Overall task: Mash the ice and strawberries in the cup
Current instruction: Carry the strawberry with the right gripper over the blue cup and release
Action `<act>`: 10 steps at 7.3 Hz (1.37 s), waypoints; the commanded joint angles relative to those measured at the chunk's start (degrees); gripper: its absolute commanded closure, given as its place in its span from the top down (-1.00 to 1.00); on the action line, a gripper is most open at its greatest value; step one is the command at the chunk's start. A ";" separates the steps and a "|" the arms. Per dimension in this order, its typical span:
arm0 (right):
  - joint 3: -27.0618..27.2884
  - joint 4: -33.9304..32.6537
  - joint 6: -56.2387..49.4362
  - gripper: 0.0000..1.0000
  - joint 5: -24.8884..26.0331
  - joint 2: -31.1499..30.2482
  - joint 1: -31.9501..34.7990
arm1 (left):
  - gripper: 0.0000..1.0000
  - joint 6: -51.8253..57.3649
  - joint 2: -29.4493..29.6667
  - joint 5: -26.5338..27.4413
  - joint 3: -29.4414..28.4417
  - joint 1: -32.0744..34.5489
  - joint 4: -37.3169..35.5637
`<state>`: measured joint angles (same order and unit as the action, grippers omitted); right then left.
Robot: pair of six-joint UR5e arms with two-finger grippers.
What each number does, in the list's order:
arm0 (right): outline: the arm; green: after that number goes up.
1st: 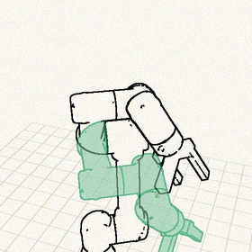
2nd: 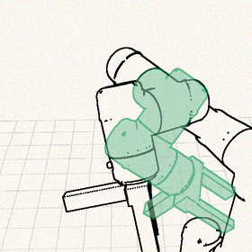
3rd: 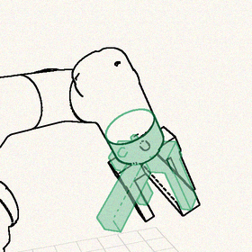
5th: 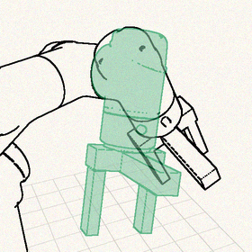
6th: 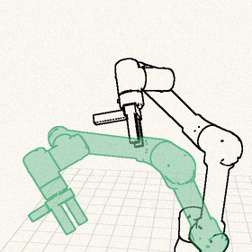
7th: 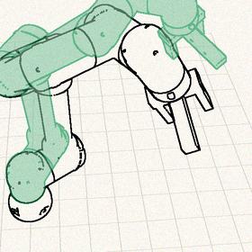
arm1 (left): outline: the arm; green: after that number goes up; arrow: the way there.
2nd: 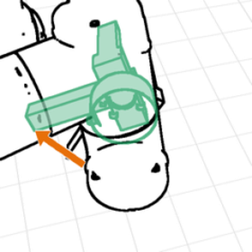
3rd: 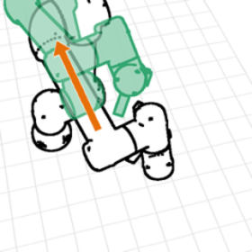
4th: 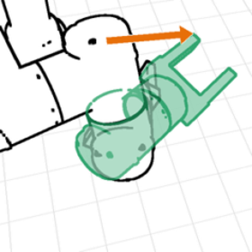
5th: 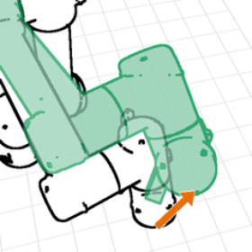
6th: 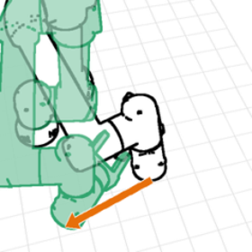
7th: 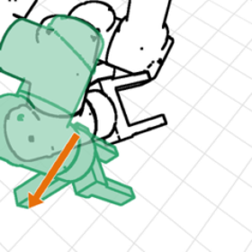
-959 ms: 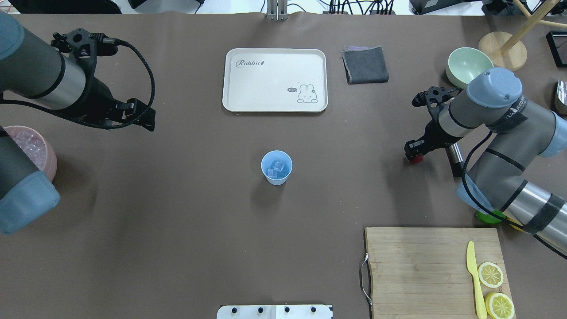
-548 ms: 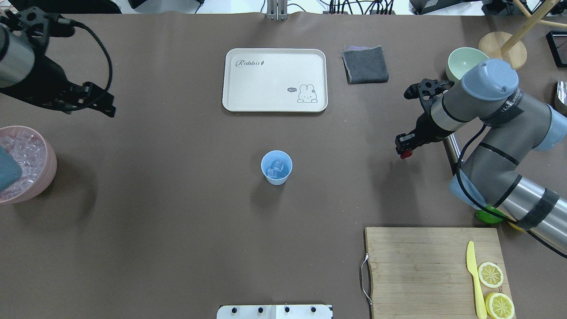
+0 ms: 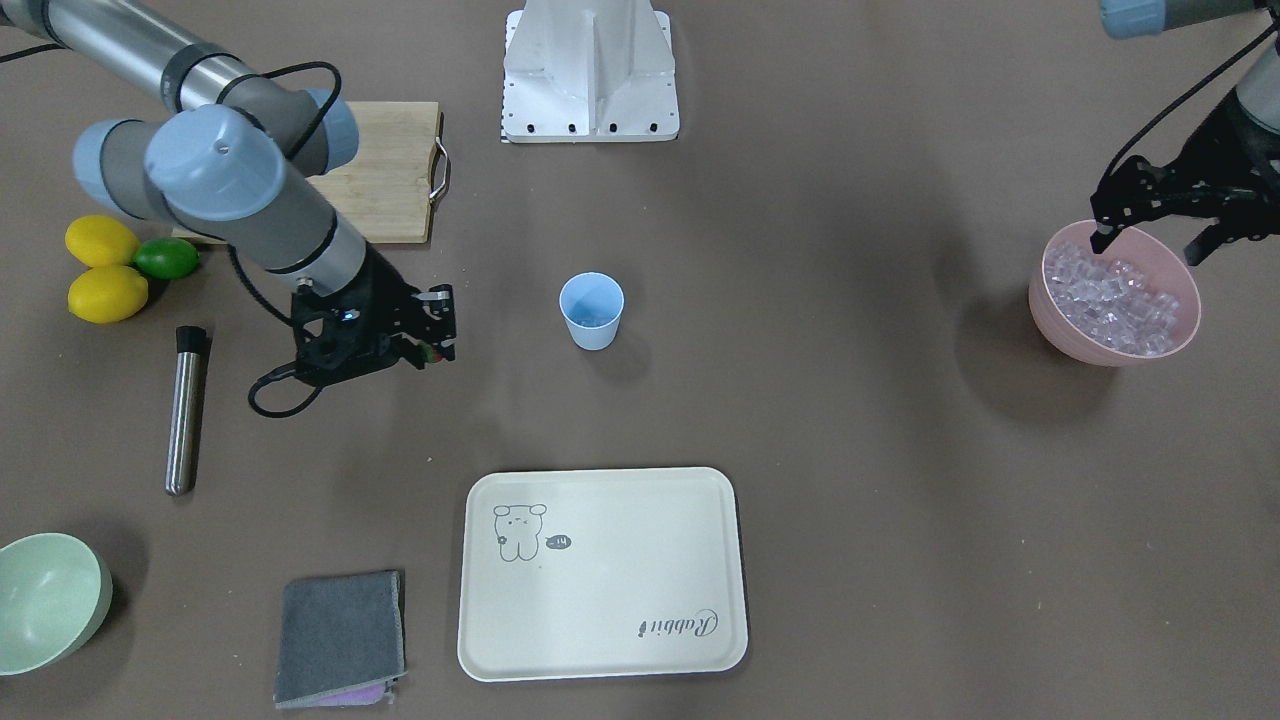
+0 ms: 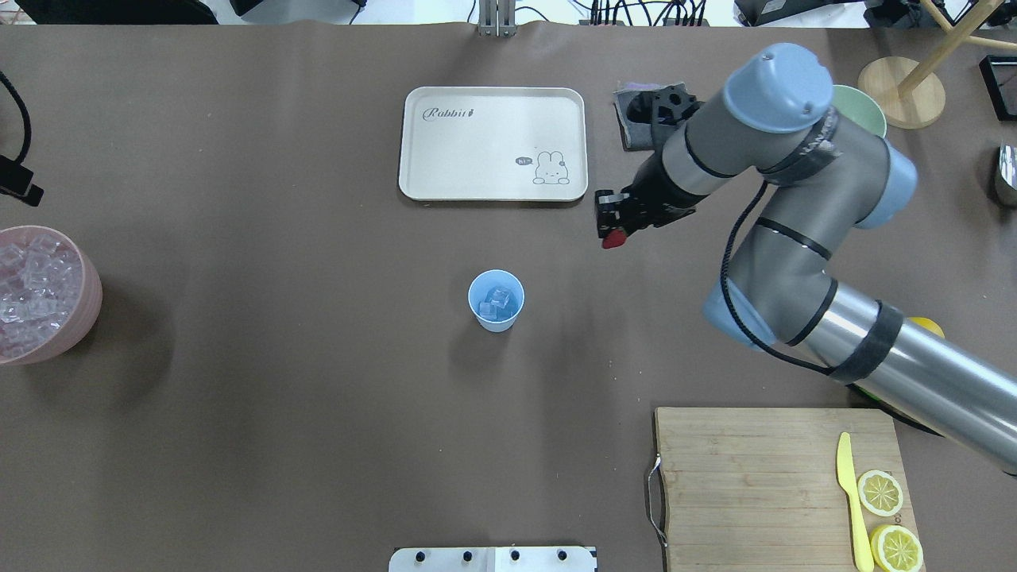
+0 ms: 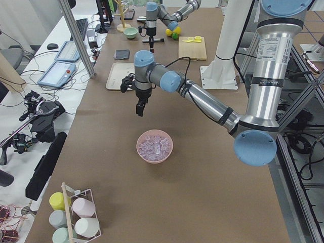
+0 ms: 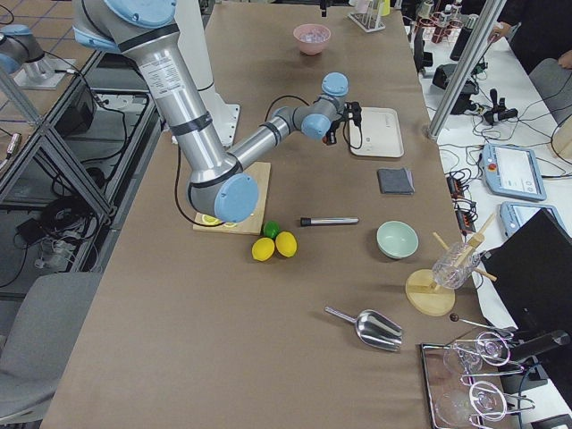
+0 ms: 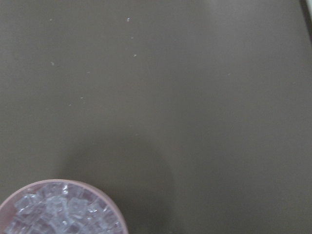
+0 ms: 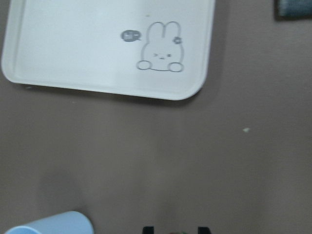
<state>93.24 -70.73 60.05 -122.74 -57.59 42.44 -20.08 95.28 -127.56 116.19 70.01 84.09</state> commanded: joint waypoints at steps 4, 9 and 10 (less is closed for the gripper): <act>-0.07 -6.53 10.70 -1.00 11.99 8.98 -10.53 | 0.95 2.06 0.61 0.03 -4.22 1.18 0.38; -0.16 -6.70 14.27 -0.30 14.11 9.16 -12.74 | 0.95 1.71 0.61 0.03 -3.96 1.18 0.38; -0.16 -6.88 15.43 0.28 14.19 9.51 -12.65 | 0.95 1.45 0.52 -0.06 -3.70 1.18 0.38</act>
<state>93.12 -77.44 73.53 -108.60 -48.48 29.78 -18.41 95.87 -127.57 112.27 71.19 84.46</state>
